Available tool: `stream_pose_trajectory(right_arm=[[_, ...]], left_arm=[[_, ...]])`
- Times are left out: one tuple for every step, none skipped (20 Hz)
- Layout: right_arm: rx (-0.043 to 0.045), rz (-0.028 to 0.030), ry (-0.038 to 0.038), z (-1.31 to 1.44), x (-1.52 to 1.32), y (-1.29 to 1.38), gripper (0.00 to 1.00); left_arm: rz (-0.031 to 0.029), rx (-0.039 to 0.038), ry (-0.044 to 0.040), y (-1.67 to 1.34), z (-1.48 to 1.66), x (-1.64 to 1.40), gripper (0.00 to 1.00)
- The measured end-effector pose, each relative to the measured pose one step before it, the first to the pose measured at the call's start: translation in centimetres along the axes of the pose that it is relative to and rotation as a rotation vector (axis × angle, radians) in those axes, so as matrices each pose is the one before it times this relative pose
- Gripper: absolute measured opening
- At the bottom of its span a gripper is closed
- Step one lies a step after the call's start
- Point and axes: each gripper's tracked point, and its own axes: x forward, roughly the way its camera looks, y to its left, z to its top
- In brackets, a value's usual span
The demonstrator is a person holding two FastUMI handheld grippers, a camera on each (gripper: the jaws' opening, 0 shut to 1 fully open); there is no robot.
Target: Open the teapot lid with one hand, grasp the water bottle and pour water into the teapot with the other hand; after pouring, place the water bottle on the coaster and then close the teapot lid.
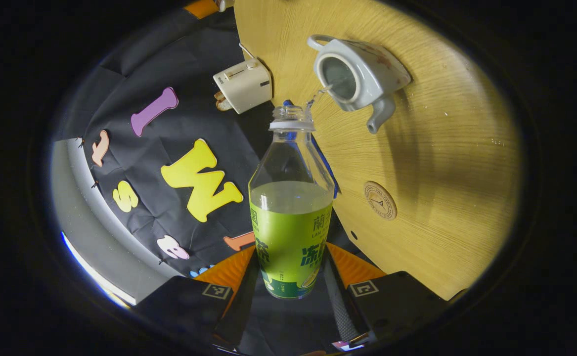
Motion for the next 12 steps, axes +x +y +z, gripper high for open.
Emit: stream_pose_trajectory(right_arm=[[-0.00086, -0.00106, 0.00061, 0.052, 0.073, -0.057, 0.00], [0.00023, 0.00012, -0.00070, 0.055, -0.054, 0.027, 0.00], [-0.00055, -0.00101, -0.00138, 0.003, 0.027, 0.045, 0.00], [-0.00043, -0.00006, 0.00059, 0.097, -0.006, -0.031, 0.00], [-0.00009, -0.00004, -0.00034, -0.075, -0.061, 0.015, 0.00], [-0.00159, -0.00028, 0.00053, 0.041, -0.012, 0.001, 0.00], [-0.00070, -0.00103, -0.00206, 0.009, 0.063, -0.019, 0.00], [0.00011, -0.00029, -0.00105, 0.071, -0.064, -0.002, 0.00], [-0.00060, -0.00011, -0.00003, 0.032, 0.075, 0.008, 0.00], [0.00002, -0.00049, -0.00119, 0.007, -0.029, 0.004, 0.00], [-0.00011, 0.00059, 0.00055, -0.075, -0.047, -0.012, 0.00], [0.00118, 0.00026, 0.00134, 0.019, -0.004, 0.030, 0.00]], left_arm=[[-0.00015, -0.00214, -0.00019, -0.041, -0.011, 0.013, 0.72], [0.00126, 0.00167, 0.00155, -0.075, -0.139, -0.070, 0.72], [0.00054, 0.00630, -0.00134, 0.043, 0.054, 0.061, 0.72], [0.00349, 0.00223, 0.00044, 0.042, 0.023, -0.052, 0.72], [-0.00146, -0.00011, -0.00247, -0.007, 0.057, 0.026, 0.70], [0.00166, -0.00164, -0.00019, -0.085, -0.053, -0.047, 0.70], [0.00188, 0.00124, -0.00306, 0.080, 0.034, -0.009, 0.72], [0.00514, 0.00167, 0.00017, 0.118, 0.022, -0.046, 0.72], [0.00430, 0.00116, 0.00008, 0.091, 0.045, 0.015, 0.71], [0.00169, 0.00213, 0.00002, 0.025, -0.037, 0.008, 0.72], [-0.00430, 0.00083, -0.00389, -0.034, 0.111, 0.061, 0.72], [0.00495, 0.00123, 0.00012, 0.023, -0.044, 0.092, 0.72]])
